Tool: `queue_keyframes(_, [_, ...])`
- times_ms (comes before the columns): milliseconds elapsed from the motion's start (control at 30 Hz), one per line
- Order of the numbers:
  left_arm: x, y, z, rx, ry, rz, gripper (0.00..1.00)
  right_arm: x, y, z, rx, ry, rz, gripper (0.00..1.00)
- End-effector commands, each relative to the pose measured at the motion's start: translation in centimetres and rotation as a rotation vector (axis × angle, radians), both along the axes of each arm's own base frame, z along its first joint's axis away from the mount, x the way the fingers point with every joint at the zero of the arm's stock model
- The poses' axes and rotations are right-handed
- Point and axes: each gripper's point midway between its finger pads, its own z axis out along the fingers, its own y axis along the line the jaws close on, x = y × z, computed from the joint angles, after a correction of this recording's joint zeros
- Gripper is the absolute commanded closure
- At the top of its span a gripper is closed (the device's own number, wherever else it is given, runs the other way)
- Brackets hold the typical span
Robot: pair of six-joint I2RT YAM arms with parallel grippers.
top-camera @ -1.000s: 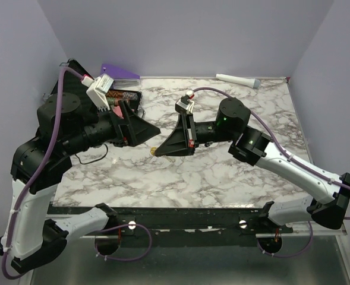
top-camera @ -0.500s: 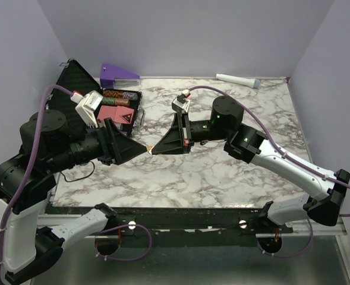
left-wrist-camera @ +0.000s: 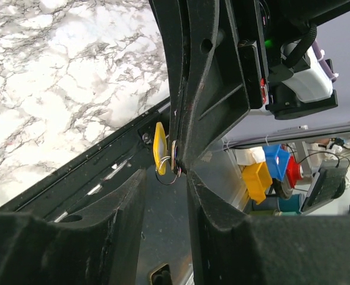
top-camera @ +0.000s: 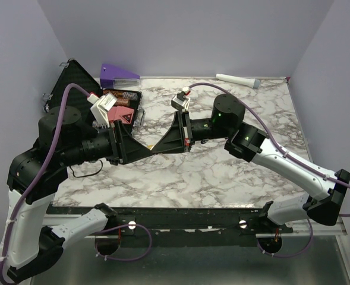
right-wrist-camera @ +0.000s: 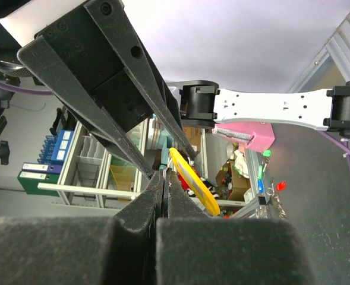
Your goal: Remove the keys from the keyring
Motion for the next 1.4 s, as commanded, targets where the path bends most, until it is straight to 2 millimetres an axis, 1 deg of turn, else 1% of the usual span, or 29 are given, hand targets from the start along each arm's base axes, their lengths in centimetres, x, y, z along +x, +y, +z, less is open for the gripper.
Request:
queue_keyframes(0, [0.0, -0.3, 0.8, -0.029, -0.020, -0.017, 0.59, -1.0, -0.5, 1.7, 0.042, -0.050, 0.039, 0.99])
queue_keyframes(133, [0.4, -0.2, 1.2, -0.032, -0.027, 0.006, 0.59, -1.3, -0.8, 2.1, 0.056, -0.068, 0.049, 0.99])
queue_keyframes(400, [0.3, 0.1, 2.1, -0.061, -0.045, 0.020, 0.60, -1.6, -1.1, 2.5, 0.073, -0.091, 0.058, 0.99])
queue_keyframes(467, [0.5, 0.1, 2.1, -0.062, -0.044, 0.030, 0.62, -1.7, -1.1, 2.5, 0.073, -0.092, 0.064, 0.99])
queue_keyframes(567, [0.5, 0.1, 2.2, -0.072, -0.042, 0.028, 0.63, -1.9, -1.2, 2.7, 0.077, -0.093, 0.072, 0.99])
queue_keyframes(600, [0.5, 0.0, 2.0, -0.070, -0.035, 0.028, 0.63, -1.9, -1.3, 3.3, 0.102, -0.114, 0.071, 0.99])
queue_keyframes(767, [0.4, -0.5, 1.4, -0.071, -0.008, 0.001, 0.65, -2.1, -1.3, 3.5, 0.108, -0.121, 0.079, 0.99])
queue_keyframes(900, [0.3, -0.7, 1.1, -0.074, 0.009, -0.018, 0.71, -2.2, -1.4, 3.5, 0.111, -0.125, 0.083, 0.99])
queue_keyframes(1000, [0.3, -0.8, 1.3, -0.084, 0.008, -0.020, 0.80, -2.1, -1.4, 3.6, 0.114, -0.127, 0.081, 0.99])
queue_keyframes(1067, [0.2, -0.9, 1.4, -0.090, 0.008, -0.028, 0.83, -2.1, -1.5, 3.7, 0.118, -0.133, 0.078, 0.99])
queue_keyframes(1367, [-0.8, -1.3, 2.3, -0.135, 0.033, -0.072, 0.83, -2.1, -1.9, 4.0, 0.135, -0.167, 0.047, 0.99])
